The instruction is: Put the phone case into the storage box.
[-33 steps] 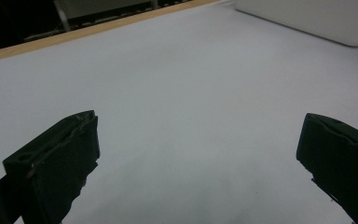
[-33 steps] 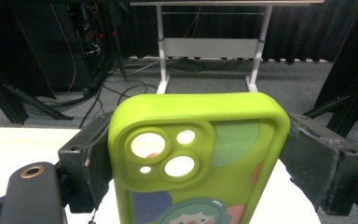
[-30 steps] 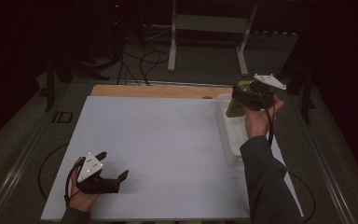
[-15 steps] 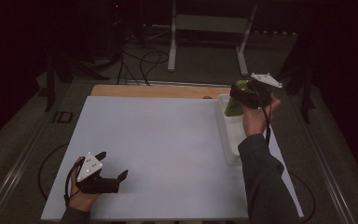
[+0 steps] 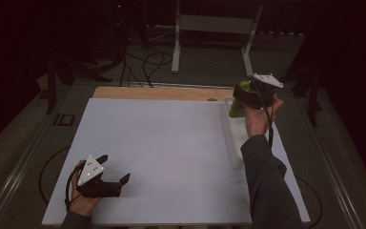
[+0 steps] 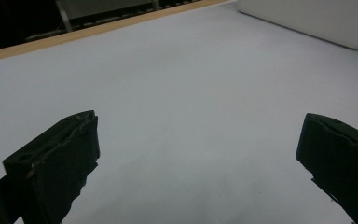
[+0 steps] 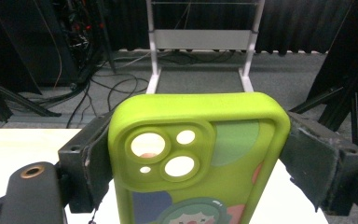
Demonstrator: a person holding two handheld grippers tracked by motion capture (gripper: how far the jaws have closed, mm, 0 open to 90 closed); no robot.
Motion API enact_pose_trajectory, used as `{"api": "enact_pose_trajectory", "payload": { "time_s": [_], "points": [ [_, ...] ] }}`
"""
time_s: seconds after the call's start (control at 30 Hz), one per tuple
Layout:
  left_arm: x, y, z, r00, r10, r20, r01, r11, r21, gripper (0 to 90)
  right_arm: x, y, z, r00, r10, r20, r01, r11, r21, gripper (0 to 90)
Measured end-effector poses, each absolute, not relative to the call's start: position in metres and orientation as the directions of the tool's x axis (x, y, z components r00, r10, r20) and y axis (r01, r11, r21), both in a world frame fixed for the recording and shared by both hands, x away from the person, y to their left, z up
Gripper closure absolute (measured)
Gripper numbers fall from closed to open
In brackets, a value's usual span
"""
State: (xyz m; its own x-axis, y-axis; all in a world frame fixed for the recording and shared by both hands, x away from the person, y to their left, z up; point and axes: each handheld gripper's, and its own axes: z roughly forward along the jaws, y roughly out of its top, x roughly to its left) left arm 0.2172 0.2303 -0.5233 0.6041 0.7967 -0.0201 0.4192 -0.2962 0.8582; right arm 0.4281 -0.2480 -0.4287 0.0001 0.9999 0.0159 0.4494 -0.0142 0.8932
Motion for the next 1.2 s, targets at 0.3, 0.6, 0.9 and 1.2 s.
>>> {"api": "enact_pose_trajectory", "payload": {
  "time_s": [0.3,0.6,0.9,1.2],
  "points": [
    [0.217,0.231,-0.523,0.6,0.8,-0.023,0.418,-0.289,0.861,0.0,0.438,-0.244,-0.431,0.01,1.0,-0.011,0.454,0.005,0.891,16.3],
    [0.218,0.23,-0.523,0.606,0.795,-0.02,0.418,-0.297,0.859,0.0,0.446,-0.243,-0.437,0.019,1.0,-0.019,0.459,0.009,0.889,16.3],
    [0.218,0.229,-0.524,0.609,0.793,-0.019,0.416,-0.298,0.859,0.0,0.451,-0.242,-0.441,0.031,0.999,-0.01,0.462,-0.006,0.887,16.3],
    [0.218,0.227,-0.525,0.615,0.789,-0.019,0.418,-0.305,0.855,0.0,0.458,-0.243,-0.444,0.041,0.999,-0.007,0.47,-0.013,0.882,16.2]
  ]
}}
